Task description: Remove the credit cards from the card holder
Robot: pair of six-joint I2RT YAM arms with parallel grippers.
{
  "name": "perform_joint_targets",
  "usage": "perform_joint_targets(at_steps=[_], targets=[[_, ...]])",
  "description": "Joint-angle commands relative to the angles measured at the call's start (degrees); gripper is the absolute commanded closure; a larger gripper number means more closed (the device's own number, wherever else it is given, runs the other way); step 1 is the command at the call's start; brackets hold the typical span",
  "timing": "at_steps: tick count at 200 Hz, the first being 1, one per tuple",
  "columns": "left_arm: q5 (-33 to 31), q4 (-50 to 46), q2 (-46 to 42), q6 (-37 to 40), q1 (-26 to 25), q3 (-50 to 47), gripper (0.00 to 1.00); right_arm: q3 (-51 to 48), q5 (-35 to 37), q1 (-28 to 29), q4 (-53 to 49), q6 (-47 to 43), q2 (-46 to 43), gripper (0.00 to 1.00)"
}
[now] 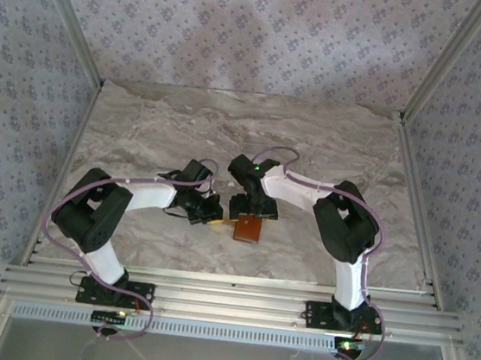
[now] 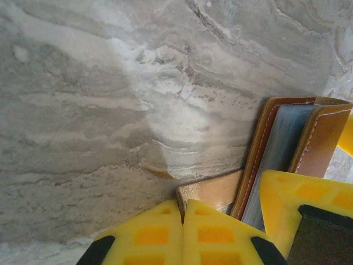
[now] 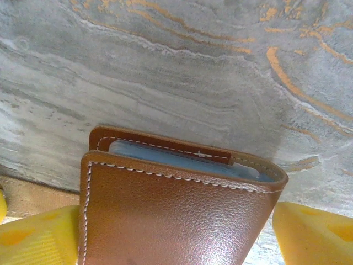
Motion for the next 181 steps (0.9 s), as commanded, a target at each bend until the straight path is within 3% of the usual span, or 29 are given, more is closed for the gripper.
perform_joint_targets(at_steps=[1,83,134,181], targets=[[-0.7,-2.2,-1.1,1.0,0.3,1.3,0.97,-0.3,1.8,0.0,-2.8,1.0,-2.9,0.11],[-2.0,-3.8,-1.5,0.9,0.6,1.7,0.99,-4.1,3.3,-1.7,-6.3,1.0,-11.2,0.18],[-3.8,-5.6,-5.4,1.3,1.4,2.0,1.00,-7.7,1.8,-3.8,-5.0,0.5,-14.7,0.47],[-5.1,-10.3,-10.5,2.2,1.4,4.6,1.00,-11.3,-0.8,-5.4,-0.6,0.2,-14.8,0.49]])
